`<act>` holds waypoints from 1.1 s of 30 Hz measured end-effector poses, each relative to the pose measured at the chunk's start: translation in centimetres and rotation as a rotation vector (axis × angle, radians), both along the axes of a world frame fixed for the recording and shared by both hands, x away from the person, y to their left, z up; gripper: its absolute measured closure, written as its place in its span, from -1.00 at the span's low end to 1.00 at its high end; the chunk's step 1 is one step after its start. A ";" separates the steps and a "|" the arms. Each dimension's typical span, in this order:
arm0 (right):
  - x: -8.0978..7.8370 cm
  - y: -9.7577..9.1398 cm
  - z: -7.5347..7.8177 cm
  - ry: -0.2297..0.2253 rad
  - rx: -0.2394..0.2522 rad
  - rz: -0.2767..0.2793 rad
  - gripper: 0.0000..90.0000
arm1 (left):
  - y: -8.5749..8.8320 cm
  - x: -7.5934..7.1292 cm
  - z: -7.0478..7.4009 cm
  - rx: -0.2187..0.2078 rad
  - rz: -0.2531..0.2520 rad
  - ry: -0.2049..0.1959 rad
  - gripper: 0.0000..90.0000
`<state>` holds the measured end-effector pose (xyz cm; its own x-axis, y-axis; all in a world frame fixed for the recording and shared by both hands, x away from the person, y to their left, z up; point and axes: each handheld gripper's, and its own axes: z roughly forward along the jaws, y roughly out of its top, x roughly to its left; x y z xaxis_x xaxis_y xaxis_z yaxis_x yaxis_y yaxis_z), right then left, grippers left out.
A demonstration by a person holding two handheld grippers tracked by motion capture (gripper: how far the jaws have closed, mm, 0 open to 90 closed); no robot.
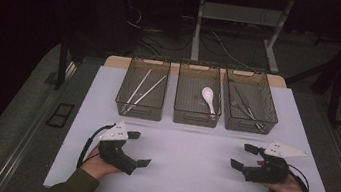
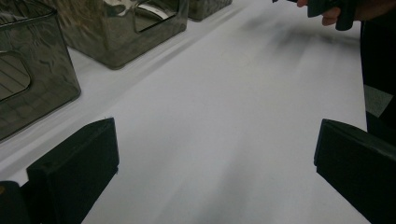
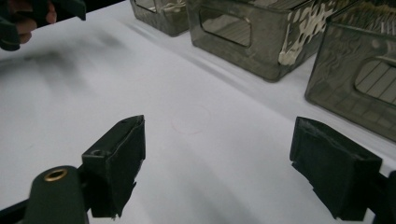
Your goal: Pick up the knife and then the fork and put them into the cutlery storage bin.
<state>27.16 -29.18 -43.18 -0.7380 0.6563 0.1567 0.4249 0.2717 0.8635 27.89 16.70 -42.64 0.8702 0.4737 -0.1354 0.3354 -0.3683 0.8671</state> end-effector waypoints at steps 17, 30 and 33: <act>-1.3 -0.8 -0.7 -0.006 0.013 0.010 -0.61 | 0.0 -0.1 0.1 0.003 0.000 -0.001 -1.00; -1.4 -0.7 -0.8 -0.005 0.009 0.019 -0.62 | 0.0 -0.1 0.0 0.004 0.002 0.001 -1.00; -1.4 -0.7 -0.8 -0.006 0.009 0.020 -0.62 | -0.1 -0.1 0.0 0.004 0.002 0.001 -1.00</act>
<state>25.79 -29.93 -43.93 -0.7518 0.6401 0.1582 0.4144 0.2721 0.8685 27.82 16.64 -42.63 0.8692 0.4759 -0.1341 0.3367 -0.3712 0.8653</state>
